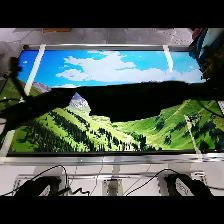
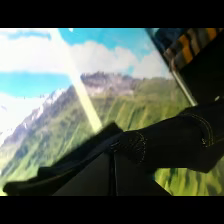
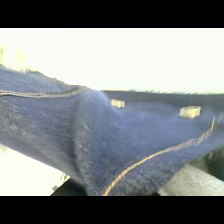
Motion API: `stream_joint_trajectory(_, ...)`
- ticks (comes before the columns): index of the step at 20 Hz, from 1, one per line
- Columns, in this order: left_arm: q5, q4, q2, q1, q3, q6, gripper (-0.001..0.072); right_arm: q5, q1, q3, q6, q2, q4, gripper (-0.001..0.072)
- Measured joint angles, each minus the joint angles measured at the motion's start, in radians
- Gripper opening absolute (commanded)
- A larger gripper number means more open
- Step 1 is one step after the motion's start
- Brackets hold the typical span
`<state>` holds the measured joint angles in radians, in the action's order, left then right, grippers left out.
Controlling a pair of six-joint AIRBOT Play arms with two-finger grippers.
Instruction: Fold the clothes and pants, and hang the long-sleeved shirts on hangers.
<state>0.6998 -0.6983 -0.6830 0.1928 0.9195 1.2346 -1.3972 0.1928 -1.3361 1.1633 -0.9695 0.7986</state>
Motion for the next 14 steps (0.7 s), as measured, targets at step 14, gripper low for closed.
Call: stream_joint_trajectory(14,-0.095,-0.058,0.402,-0.006,0.0,0.265,0.0004,-0.069,0.006,-0.269,0.18,0.361,-0.037,0.0008)
